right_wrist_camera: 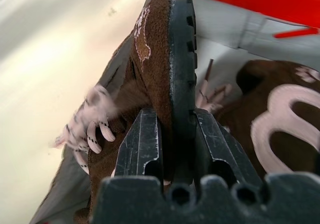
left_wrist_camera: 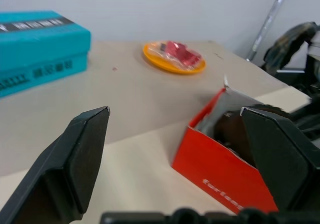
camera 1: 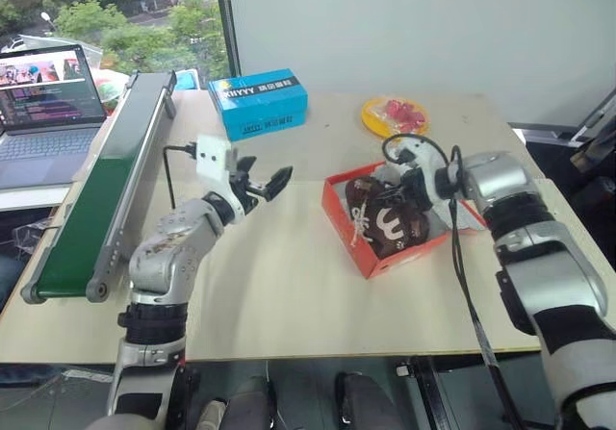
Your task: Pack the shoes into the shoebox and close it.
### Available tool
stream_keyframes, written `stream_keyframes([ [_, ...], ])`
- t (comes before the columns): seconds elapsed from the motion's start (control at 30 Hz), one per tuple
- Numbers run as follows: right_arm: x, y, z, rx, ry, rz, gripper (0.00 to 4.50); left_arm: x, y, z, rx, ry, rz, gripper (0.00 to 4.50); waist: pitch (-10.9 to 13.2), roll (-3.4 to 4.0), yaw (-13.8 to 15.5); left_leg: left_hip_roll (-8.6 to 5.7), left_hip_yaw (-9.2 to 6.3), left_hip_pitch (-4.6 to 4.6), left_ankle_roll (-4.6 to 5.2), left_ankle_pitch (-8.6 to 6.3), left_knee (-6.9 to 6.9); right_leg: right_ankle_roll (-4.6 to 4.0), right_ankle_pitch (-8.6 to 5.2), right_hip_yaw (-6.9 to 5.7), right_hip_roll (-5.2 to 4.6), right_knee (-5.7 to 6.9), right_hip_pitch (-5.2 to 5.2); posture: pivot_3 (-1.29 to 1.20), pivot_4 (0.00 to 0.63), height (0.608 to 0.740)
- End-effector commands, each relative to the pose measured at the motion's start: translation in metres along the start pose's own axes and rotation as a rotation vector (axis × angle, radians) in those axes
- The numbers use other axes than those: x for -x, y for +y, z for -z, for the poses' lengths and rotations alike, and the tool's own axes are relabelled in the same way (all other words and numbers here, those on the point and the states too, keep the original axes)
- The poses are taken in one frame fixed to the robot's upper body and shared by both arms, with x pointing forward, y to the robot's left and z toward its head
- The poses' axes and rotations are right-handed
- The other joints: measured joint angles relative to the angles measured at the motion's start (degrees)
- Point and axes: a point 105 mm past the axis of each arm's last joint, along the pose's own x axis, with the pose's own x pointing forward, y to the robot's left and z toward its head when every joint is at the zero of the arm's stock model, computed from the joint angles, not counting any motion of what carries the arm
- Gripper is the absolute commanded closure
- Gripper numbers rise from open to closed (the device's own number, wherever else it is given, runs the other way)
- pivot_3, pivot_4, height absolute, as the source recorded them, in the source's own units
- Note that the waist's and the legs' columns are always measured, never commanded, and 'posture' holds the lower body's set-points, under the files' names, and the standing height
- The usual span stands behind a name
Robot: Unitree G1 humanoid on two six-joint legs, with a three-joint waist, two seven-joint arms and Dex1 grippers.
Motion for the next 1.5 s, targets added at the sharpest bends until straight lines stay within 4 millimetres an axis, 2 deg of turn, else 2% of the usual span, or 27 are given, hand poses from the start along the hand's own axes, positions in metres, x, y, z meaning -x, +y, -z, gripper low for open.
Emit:
stream_keyframes([
  [0.03,-0.007,-0.005,-0.002,0.077,0.034,0.05,4.15,0.004,-0.005,-0.018,-0.053,-0.065,0.004,0.0,0.0,0.0,-0.01,0.0,0.0,0.01,-0.01,0.0,0.0,0.0,0.0,0.0,0.0,0.02,0.0,0.0,0.15,0.74],
  [0.23,-0.027,-0.014,0.027,0.065,0.144,0.173,4.15,0.007,-0.001,-0.02,-0.066,-0.067,-0.016,0.0,-0.02,0.01,-0.07,0.01,0.03,0.2,-0.02,0.0,-0.01,-0.01,0.0,0.0,0.0,0.05,0.18,0.0,0.15,0.74],
  [0.37,-0.029,-0.021,0.021,-0.016,0.09,0.263,4.15,0.008,-0.003,-0.019,-0.067,-0.065,-0.02,0.0,-0.07,-0.02,-0.09,0.02,0.03,0.51,-0.02,0.0,-0.02,-0.02,0.0,0.0,-0.01,0.0,0.47,0.0,0.15,0.74],
  [0.4,-0.029,-0.022,0.02,-0.035,0.077,0.278,3.16,0.008,-0.003,-0.018,-0.066,-0.064,-0.019,0.0,-0.07,-0.02,-0.08,0.02,0.02,0.58,-0.02,-0.01,-0.03,-0.02,0.0,-0.01,-0.02,-0.02,0.56,0.0,0.15,0.74],
  [0.43,-0.029,-0.023,0.019,-0.047,0.068,0.289,3.02,0.008,-0.004,-0.018,-0.066,-0.064,-0.019,0.0,-0.07,-0.02,-0.06,0.01,0.02,0.66,-0.02,-0.01,-0.02,-0.02,0.0,-0.02,-0.03,-0.04,0.64,0.0,0.15,0.74],
  [0.57,-0.029,-0.021,0.011,-0.095,0.024,0.275,1.6,0.007,-0.008,-0.017,-0.064,-0.064,-0.005,0.0,-0.06,-0.02,-0.02,0.0,0.0,0.57,-0.02,-0.01,-0.1,-0.02,0.0,-0.03,-0.05,0.02,0.57,0.0,0.15,0.74],
  [0.6,-0.025,-0.022,0.004,-0.109,-0.003,0.273,1.12,0.007,-0.01,-0.015,-0.072,-0.056,0.001,0.0,-0.06,-0.02,-0.02,0.0,0.0,0.51,-0.02,-0.01,-0.1,-0.01,0.0,-0.03,-0.05,0.07,0.54,0.0,0.15,0.74],
  [0.63,-0.02,-0.021,-0.008,-0.138,-0.047,0.259,0.9,0.007,-0.012,-0.014,-0.077,-0.048,0.011,0.0,-0.06,-0.02,-0.02,0.0,0.0,0.47,-0.02,-0.01,-0.1,-0.01,0.0,-0.03,-0.05,0.09,0.5,0.0,0.15,0.74],
  [0.67,-0.013,-0.02,-0.023,-0.158,-0.094,0.24,0.49,0.007,-0.014,-0.012,-0.077,-0.043,0.019,0.0,-0.06,-0.02,-0.02,-0.01,0.0,0.41,-0.02,-0.01,-0.1,-0.01,0.0,-0.02,-0.06,0.11,0.43,0.0,0.15,0.74],
  [0.73,0.002,-0.015,-0.051,-0.179,-0.172,0.199,0.05,0.008,-0.015,-0.011,-0.076,-0.039,0.023,0.0,-0.03,0.03,-0.05,-0.01,0.01,0.36,-0.03,0.0,-0.1,-0.01,0.01,0.01,-0.06,0.14,0.34,0.0,0.15,0.74],
  [0.8,0.019,-0.012,-0.074,-0.157,-0.219,0.184,0.05,0.007,-0.015,-0.01,-0.079,-0.034,0.029,0.0,0.01,0.09,-0.04,-0.01,0.01,0.28,-0.03,0.01,-0.09,-0.02,0.01,0.07,-0.06,0.15,0.17,0.0,0.15,0.74],
  [0.9,0.058,0.003,-0.114,-0.064,-0.332,0.155,0.05,0.004,-0.018,-0.01,-0.105,-0.007,0.07,0.0,0.03,0.12,-0.03,0.01,-0.02,0.14,-0.03,0.0,-0.11,-0.02,0.0,0.03,-0.01,0.16,0.05,0.0,0.15,0.74],
  [1.03,0.107,0.027,-0.139,-0.052,-0.497,0.106,0.05,0.001,-0.027,-0.005,-0.162,0.056,0.174,0.0,0.03,0.12,0.1,0.01,-0.09,-0.05,-0.02,0.0,-0.1,-0.02,0.01,-0.03,-0.02,0.15,-0.05,0.0,0.15,0.74],
  [1.07,0.123,0.025,-0.136,-0.029,-0.543,0.159,0.05,0.001,-0.034,-0.001,-0.196,0.089,0.245,0.0,0.03,0.12,0.16,0.01,-0.1,-0.04,-0.02,0.0,-0.1,-0.02,0.01,-0.05,-0.03,0.15,-0.04,0.0,0.15,0.74],
  [1.13,0.142,0.019,-0.126,0.035,-0.58,0.26,0.05,0.004,-0.045,0.005,-0.242,0.133,0.353,0.0,0.01,0.11,0.82,0.0,-0.09,-0.03,-0.02,0.0,-0.07,-0.02,0.0,-0.2,-0.04,0.06,0.09,0.0,0.15,0.74],
  [1.23,0.147,0.026,-0.083,0.012,-0.547,0.235,0.05,0.011,-0.062,0.016,-0.288,0.186,0.518,0.0,0.01,0.1,1.52,-0.07,-0.04,-0.02,0.01,-0.02,-0.03,-0.01,-0.01,-0.21,-0.1,-0.09,0.15,0.0,0.15,0.74],
  [1.33,0.143,0.036,-0.04,-0.019,-0.465,0.231,0.05,0.01,-0.065,0.018,-0.291,0.2,0.568,0.0,0.02,0.12,1.52,-0.07,0.0,-0.04,0.03,-0.03,0.02,0.0,-0.01,-0.12,-0.1,-0.12,0.08,0.0,0.15,0.74],
  [1.43,0.132,0.046,0.023,-0.12,-0.336,0.25,0.83,0.005,-0.066,0.016,-0.294,0.197,0.587,0.0,0.02,0.13,1.44,-0.05,-0.04,-0.01,0.04,-0.02,0.03,0.0,-0.02,-0.06,-0.04,-0.06,0.04,0.0,0.15,0.74],
  [1.5,0.129,0.051,0.047,-0.16,-0.299,0.266,1.44,0.003,-0.066,0.015,-0.299,0.195,0.596,0.0,0.02,0.13,1.2,-0.06,-0.08,0.07,0.04,-0.02,0.03,0.01,-0.04,-0.04,-0.02,-0.07,0.13,0.0,0.15,0.74],
])
